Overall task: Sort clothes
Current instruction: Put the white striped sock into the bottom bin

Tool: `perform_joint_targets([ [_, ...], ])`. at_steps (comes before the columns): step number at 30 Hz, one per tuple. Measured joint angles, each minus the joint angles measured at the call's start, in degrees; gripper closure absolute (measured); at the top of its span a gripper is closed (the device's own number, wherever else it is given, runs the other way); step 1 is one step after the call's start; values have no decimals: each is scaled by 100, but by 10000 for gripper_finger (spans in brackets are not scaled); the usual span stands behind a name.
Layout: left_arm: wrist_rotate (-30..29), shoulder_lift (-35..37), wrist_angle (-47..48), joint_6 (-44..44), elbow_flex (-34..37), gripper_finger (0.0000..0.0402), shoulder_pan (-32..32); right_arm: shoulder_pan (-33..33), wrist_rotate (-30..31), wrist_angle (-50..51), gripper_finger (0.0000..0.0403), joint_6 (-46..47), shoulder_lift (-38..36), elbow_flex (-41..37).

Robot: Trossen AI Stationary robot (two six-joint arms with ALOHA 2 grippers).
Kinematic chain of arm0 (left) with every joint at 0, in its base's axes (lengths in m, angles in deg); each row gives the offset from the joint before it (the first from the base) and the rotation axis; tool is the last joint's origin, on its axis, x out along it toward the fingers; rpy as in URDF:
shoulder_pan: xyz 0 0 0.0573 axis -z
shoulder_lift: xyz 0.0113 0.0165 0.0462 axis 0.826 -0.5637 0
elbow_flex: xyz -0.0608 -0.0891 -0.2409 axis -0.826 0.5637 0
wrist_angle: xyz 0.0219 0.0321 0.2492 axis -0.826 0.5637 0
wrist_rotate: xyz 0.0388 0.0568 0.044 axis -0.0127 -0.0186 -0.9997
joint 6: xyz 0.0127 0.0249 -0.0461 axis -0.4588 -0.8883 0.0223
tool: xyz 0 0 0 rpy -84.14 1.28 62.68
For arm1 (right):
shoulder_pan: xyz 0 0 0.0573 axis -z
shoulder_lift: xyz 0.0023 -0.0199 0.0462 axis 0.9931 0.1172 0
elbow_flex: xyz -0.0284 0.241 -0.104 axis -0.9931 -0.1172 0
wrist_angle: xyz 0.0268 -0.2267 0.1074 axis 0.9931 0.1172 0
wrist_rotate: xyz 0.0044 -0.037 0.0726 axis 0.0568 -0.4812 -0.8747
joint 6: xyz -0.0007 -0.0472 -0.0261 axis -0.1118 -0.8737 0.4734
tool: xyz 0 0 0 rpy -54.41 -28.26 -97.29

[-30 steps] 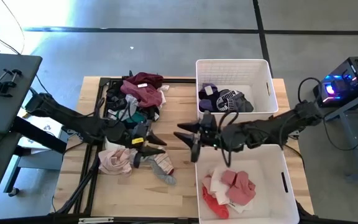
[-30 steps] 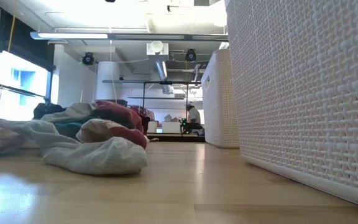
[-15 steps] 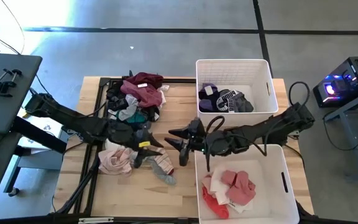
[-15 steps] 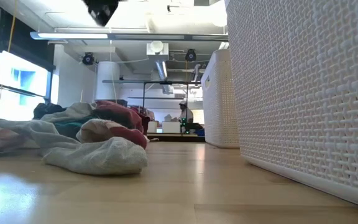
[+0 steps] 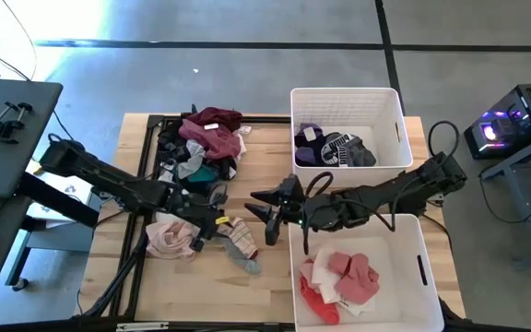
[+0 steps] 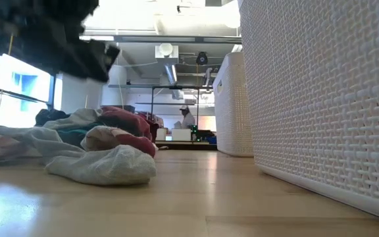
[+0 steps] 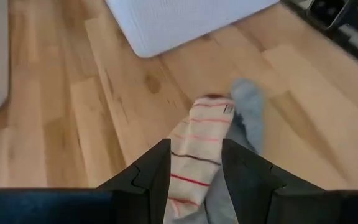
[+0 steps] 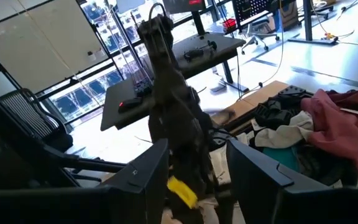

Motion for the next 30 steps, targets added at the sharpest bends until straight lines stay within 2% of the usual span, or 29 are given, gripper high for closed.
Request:
perform_joint_targets([
  [4,-78,-531,-758,359,377,269,0,0,-2,81,253,0,0,0],
  [8,-80,-1244,-1108,363,450,270,17,-11,-12,219,253,-50,-5,0],
  [10,-104,-1567,-1064,552,374,277,14,-78,-24,632,254,-215,-28,148],
  [12,-143,-1851,-1107,979,234,299,-31,-183,159,1334,254,-283,-56,488],
  [15,-156,-2058,-1082,1495,56,358,-42,-337,486,2678,254,-148,-109,1204],
  [17,-142,-2037,-1018,1760,-42,389,-37,-398,682,3441,254,11,-97,1655],
  [22,-222,-1602,-606,1935,-507,397,-37,-452,861,4732,254,794,-79,2376],
  [26,-575,-990,81,1667,-983,399,-37,-450,824,5150,254,1329,-74,2411],
  [30,-990,-413,683,1276,-1397,400,-54,-437,626,5174,254,1360,11,2101],
])
